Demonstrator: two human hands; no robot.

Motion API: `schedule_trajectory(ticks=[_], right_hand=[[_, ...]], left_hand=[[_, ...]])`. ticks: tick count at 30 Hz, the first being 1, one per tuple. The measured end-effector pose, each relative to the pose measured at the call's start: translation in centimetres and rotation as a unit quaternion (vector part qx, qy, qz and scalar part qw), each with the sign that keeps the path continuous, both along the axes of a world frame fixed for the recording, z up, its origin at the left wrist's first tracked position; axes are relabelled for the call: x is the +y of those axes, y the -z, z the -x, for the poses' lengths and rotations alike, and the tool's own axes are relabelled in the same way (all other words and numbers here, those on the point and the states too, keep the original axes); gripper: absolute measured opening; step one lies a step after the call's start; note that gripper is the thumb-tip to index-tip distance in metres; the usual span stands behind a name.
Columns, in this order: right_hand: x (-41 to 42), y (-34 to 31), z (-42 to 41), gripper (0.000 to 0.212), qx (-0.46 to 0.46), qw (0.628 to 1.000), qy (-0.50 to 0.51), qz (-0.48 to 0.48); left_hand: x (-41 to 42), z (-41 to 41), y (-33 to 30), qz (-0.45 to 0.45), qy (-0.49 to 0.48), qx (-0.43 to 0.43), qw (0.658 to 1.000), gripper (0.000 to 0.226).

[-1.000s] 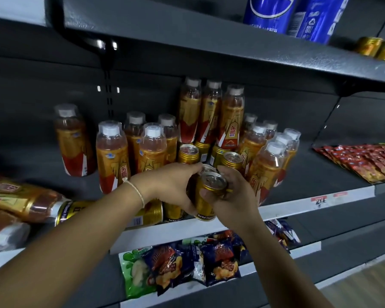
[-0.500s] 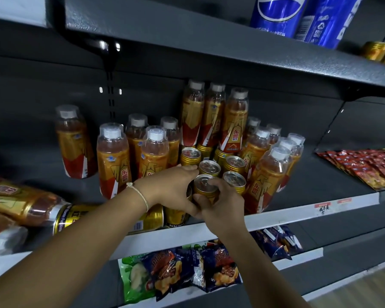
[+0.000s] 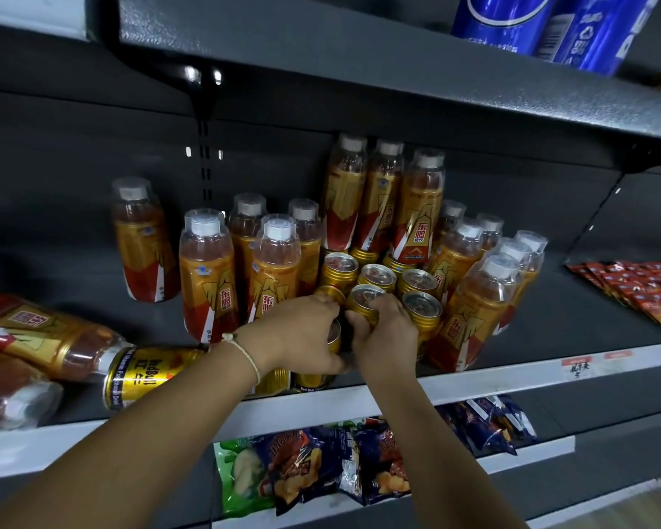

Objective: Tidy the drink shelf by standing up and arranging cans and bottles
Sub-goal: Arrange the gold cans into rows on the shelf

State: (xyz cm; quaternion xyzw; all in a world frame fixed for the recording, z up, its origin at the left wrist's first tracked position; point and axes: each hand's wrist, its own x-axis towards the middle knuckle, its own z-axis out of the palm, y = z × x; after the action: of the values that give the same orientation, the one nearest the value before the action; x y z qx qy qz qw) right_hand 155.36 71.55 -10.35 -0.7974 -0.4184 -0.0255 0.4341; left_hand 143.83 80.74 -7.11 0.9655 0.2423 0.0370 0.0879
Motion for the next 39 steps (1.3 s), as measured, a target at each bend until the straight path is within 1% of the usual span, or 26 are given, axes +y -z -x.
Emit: schedule_trajectory(ticks=[2,10,13,17,19,21,23,26,29,31,33,35,37,39], right_hand=[[0.4,-0.2,-0.2,0.024,0.003,1.000,0.005,0.000],[0.8,-0.4,-0.2,0.027,-0.008,0.999,0.007,0.042],[0.8,-0.7,-0.4,0.028,-0.020,0.998,0.007,0.066],[1.1,-1.5,-1.0,0.027,-0.047,0.990,0.007,0.136],[1.1,-1.6,-1.1,0.027,-0.063,0.987,0.007,0.150],[1.0,-1.6,-1.2,0.027,-0.098,0.981,0.016,0.169],[0.8,-1.6,-1.2,0.031,-0.131,0.976,0.023,0.175],[0.0,-1.7,-0.9,0.034,-0.142,0.980,0.011,0.138],[-1.5,-1.8,-1.0,0.026,-0.146,0.989,0.000,0.028],[-2.8,-2.1,-1.2,0.020,-0.148,0.988,0.036,-0.040],[-4.2,-2.4,-1.6,0.014,-0.128,0.979,0.087,-0.134],[-5.4,-2.7,-2.3,0.020,-0.087,0.966,0.134,-0.204],[-6.5,-3.0,-3.5,0.035,-0.049,0.959,0.170,-0.221],[-7.3,-3.0,-4.9,0.049,-0.026,0.956,0.185,-0.227]], left_hand=[[-0.1,-0.1,0.0,-0.007,-0.002,0.009,1.000,0.087],[-0.2,-0.2,-0.1,-0.025,-0.008,0.017,0.999,0.081],[-0.3,-0.2,-0.1,-0.031,-0.006,0.011,0.999,0.075],[-0.3,0.1,0.0,-0.042,-0.002,-0.022,0.999,0.072],[-0.5,0.3,0.0,-0.047,0.002,-0.047,0.998,0.075],[-0.8,0.6,0.0,-0.061,0.003,-0.074,0.995,0.082],[-1.2,1.0,-0.1,-0.082,0.007,-0.091,0.992,0.083],[-1.5,1.7,-0.1,-0.091,0.016,-0.102,0.991,0.082],[-1.8,2.1,-0.3,-0.096,0.027,-0.113,0.989,0.082],[-2.2,1.8,-0.7,-0.107,0.050,-0.130,0.985,0.075],[-2.9,1.2,-1.2,-0.104,0.067,-0.167,0.978,0.067],[-3.8,0.2,-1.7,-0.072,0.079,-0.214,0.971,0.058],[-4.8,-1.1,-2.1,-0.024,0.089,-0.239,0.967,0.053],[-5.6,-2.6,-2.3,0.032,0.094,-0.243,0.965,0.053]])
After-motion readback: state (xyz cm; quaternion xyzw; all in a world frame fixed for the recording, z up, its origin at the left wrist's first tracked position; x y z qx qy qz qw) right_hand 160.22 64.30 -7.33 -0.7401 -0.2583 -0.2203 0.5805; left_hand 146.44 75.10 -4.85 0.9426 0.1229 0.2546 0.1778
